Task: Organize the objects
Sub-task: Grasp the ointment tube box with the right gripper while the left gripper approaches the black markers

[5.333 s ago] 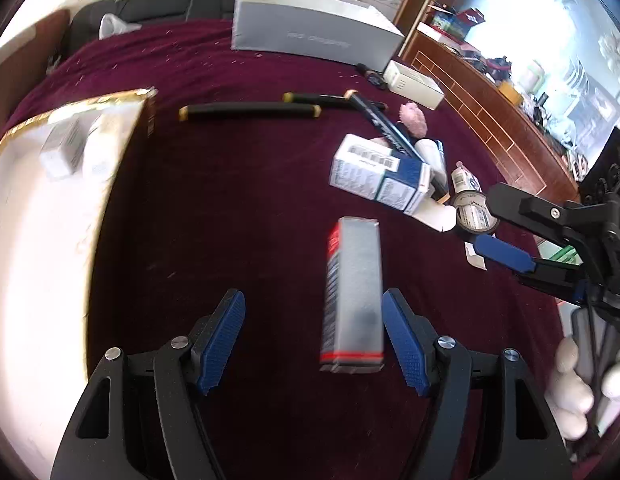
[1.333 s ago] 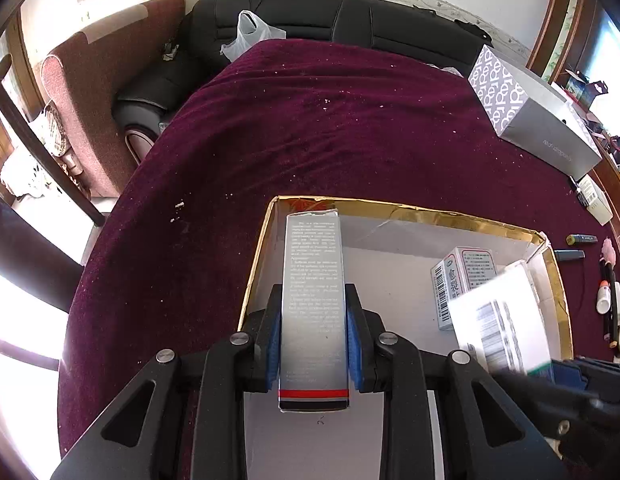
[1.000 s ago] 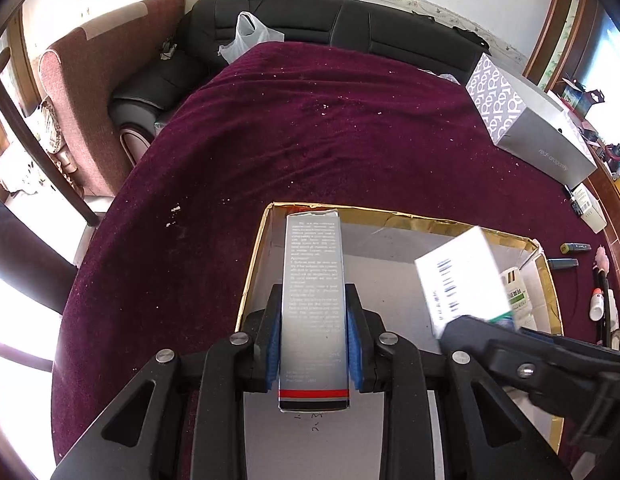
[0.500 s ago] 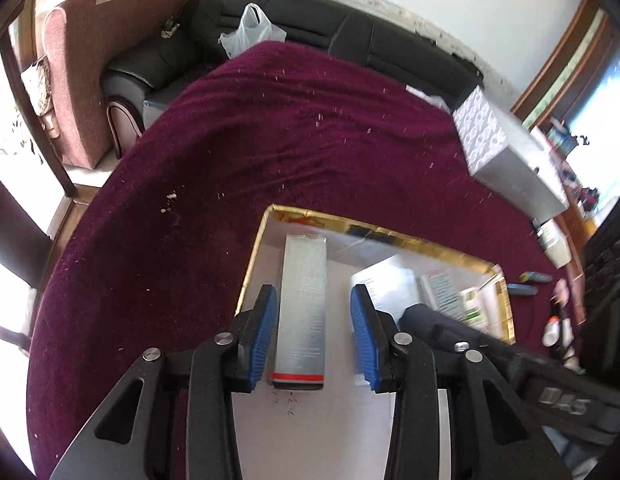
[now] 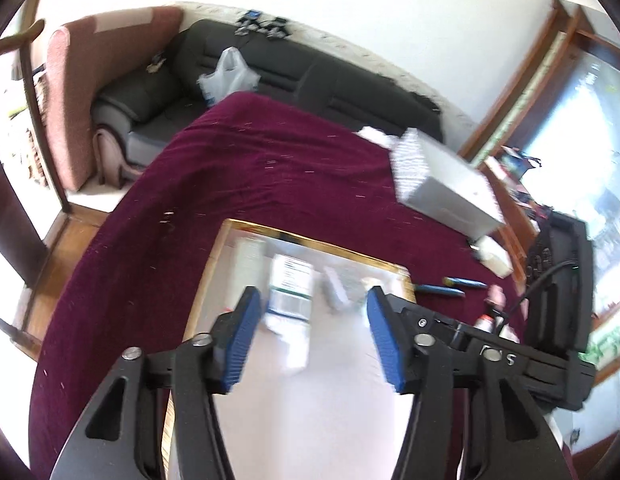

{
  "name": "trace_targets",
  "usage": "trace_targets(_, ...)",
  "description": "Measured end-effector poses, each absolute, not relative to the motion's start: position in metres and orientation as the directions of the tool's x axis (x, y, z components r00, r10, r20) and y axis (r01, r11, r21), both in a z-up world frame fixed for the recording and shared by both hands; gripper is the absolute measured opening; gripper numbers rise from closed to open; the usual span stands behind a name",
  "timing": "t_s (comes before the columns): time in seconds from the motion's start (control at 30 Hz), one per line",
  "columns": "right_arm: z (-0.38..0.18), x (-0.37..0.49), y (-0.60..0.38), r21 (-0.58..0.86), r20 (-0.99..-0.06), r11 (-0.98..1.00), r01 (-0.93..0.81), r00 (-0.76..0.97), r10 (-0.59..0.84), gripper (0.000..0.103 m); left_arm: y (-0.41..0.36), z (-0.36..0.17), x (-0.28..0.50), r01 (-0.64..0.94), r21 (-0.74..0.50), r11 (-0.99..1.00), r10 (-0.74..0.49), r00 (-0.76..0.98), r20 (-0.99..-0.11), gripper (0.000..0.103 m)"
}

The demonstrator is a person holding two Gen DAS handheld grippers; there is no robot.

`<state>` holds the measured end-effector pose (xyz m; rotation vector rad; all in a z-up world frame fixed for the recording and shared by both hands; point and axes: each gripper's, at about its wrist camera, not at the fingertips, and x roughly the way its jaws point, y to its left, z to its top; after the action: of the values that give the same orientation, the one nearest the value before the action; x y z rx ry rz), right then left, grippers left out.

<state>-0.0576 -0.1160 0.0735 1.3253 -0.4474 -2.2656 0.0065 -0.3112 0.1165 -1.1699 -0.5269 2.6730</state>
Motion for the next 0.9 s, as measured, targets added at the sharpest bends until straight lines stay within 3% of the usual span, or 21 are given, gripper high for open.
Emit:
trace_targets(0.2, 0.090, -0.002, -0.010, 0.449, -0.723, -0.878, 0.164, -0.511, -0.465, 0.054, -0.243, 0.136, 0.044, -0.176, -0.410, -0.895, 0.419, -0.647, -0.637, 0.060)
trace_targets(0.43, 0.098, 0.045, 0.151, 0.441, -0.718, -0.892, -0.097, -0.635, -0.286, 0.057, -0.150, 0.109, 0.061, -0.284, -0.455, -0.844, 0.535, -0.509, -0.674, 0.060)
trace_targets(0.67, 0.076, 0.038, 0.204, 0.457, -0.742, -0.871, -0.182, -0.618, -0.260, 0.057, -0.108, 0.073, 0.062, -0.252, -0.453, -0.855, 0.518, -0.433, -0.738, 0.060)
trace_targets(0.8, 0.065, 0.035, 0.220, 0.329, -0.780, -0.899, -0.290, -0.620, -0.086, 0.057, -0.104, 0.066, 0.059, -0.236, -0.428, -0.872, 0.489, -0.426, -0.761, 0.060)
trace_targets(0.9, 0.053, 0.034, 0.239, 0.305, -0.791, -0.893, -0.332, -0.610, -0.044, 0.057, -0.102, 0.064, 0.054, -0.229, -0.412, -0.882, 0.472, -0.430, -0.770, 0.060)
